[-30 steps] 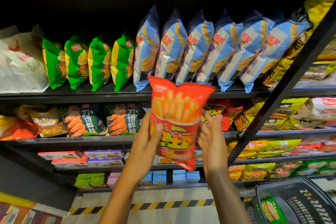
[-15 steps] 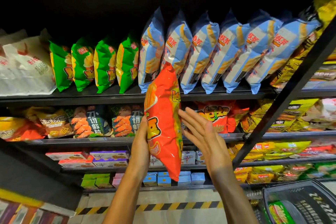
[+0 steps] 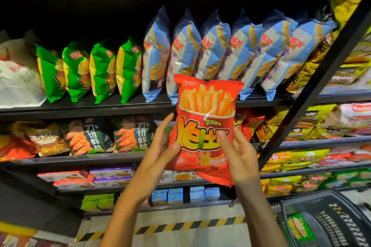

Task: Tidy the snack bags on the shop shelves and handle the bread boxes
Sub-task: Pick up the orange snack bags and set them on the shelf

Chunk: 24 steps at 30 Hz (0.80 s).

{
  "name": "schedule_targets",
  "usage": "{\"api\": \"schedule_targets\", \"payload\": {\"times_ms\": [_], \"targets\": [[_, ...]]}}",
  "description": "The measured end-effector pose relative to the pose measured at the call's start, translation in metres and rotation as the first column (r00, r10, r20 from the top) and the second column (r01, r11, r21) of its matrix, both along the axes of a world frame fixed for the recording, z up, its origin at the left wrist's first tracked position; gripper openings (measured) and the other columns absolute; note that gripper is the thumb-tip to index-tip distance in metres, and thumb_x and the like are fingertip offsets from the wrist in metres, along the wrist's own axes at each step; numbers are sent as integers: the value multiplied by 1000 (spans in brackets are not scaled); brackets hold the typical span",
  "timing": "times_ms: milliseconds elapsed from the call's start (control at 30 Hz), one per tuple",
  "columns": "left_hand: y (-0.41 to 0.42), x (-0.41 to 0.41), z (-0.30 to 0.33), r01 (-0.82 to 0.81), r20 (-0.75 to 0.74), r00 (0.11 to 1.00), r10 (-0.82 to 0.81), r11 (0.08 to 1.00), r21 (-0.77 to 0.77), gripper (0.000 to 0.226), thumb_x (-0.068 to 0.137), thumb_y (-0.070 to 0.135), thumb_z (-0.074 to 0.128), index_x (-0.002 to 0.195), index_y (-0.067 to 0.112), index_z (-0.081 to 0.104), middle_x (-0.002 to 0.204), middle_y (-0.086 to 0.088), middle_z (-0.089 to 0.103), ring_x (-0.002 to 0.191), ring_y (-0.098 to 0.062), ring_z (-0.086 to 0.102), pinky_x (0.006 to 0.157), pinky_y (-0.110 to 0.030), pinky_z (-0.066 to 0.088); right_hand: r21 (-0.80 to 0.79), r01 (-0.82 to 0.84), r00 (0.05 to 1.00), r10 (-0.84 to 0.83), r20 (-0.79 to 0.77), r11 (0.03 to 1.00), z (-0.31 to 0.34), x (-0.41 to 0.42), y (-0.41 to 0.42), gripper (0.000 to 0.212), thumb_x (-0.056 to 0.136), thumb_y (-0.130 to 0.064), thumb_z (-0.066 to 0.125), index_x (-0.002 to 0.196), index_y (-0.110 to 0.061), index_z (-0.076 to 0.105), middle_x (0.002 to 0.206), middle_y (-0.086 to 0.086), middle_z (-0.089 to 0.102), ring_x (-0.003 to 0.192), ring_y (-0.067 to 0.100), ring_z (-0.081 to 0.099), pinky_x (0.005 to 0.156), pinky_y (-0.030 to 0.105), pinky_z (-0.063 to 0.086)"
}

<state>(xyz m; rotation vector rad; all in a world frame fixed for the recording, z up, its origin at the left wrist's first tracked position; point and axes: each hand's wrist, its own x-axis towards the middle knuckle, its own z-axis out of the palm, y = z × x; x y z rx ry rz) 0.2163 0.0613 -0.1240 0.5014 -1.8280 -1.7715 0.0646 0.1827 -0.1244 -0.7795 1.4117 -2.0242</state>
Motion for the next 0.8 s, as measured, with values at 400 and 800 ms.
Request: {"api": "schedule_targets", "payload": {"times_ms": [400, 800], "targets": [[17, -19, 5, -106, -15, 994, 105, 985, -136, 60, 103, 40, 61, 156, 45, 33, 149, 18, 51, 144, -6, 45, 115, -43, 45, 57, -33, 990, 40, -133, 998, 0, -17, 40, 72, 84, -41, 75, 148, -52, 45, 162, -20, 36, 144, 4, 46, 111, 34, 49], [31, -5, 22, 239, 83, 971, -224, 922, -305, 65, 90, 8, 76, 149, 17, 50, 168, 11, 25, 151, 0, 28, 107, -12, 41, 160, 28, 988, -3, -153, 987, 15, -16, 58, 35, 92, -40, 72, 127, -39, 72, 145, -11, 59, 128, 22, 61, 76, 31, 62]]}}
